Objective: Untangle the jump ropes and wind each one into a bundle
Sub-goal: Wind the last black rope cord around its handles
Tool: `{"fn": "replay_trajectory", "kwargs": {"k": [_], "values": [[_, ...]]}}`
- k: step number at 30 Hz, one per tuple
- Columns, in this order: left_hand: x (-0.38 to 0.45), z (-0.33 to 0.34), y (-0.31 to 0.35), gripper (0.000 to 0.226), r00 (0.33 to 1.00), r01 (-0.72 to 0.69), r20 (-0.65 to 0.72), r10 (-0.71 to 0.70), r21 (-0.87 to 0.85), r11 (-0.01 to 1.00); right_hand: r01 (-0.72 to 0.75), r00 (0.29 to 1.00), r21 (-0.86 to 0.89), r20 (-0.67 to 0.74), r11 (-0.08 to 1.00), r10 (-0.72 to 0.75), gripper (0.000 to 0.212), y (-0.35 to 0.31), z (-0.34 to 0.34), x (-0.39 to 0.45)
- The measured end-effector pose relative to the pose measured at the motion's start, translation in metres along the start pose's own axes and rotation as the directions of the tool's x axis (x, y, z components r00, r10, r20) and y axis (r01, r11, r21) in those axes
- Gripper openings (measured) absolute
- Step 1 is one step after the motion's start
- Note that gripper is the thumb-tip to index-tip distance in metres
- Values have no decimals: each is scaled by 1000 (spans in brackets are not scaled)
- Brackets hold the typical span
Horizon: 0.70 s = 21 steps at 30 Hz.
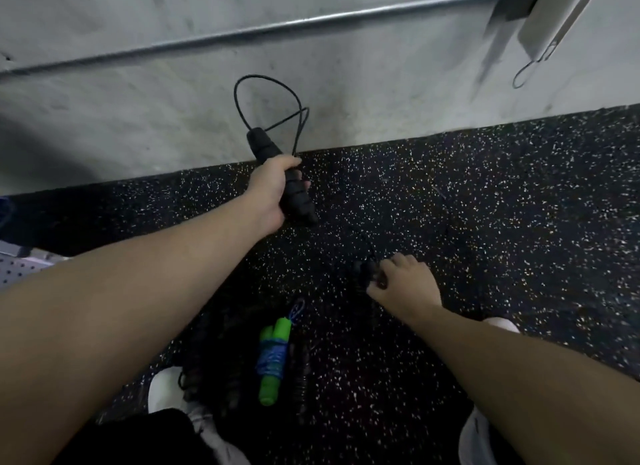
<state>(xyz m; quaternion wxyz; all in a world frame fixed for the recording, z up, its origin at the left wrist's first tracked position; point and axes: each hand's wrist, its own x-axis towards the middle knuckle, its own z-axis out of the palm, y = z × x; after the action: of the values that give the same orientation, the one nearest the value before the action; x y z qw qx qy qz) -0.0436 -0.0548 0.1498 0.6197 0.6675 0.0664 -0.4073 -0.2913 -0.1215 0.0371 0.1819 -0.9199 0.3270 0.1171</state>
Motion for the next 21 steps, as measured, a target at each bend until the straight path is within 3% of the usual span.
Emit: {"fn": "replay_trajectory", "kwargs": {"k": [2,4,7,10,13,17,21], "values": [[9,3,-10,12,1000,25,8,-25,-5,1000,-51,980,86,196,995,34,37,-3,6,6],[18,4,-20,11,999,43,3,-43,-1,999,-163,910,128,402,978,99,43,-8,17,11],[28,3,-33,16,996,84,-2,-84,7,996,-332,894,173,371,927,251,50,-10,36,17],[31,5,-41,14,994,106,5,-106,1,994,-404,877,229,371,885,305,62,-17,50,16],[30,7,-45,24,996,85,5,-85,16,996,-444,888,396,314,804,335,56,-20,54,10],[23,2,-42,39,997,-56,-39,59,89,994,-360,933,633,228,686,279,52,2,36,-10],[14,-2,-20,34,979,-186,-73,192,83,979,-221,961,519,258,826,95,49,36,10,-38]]}}
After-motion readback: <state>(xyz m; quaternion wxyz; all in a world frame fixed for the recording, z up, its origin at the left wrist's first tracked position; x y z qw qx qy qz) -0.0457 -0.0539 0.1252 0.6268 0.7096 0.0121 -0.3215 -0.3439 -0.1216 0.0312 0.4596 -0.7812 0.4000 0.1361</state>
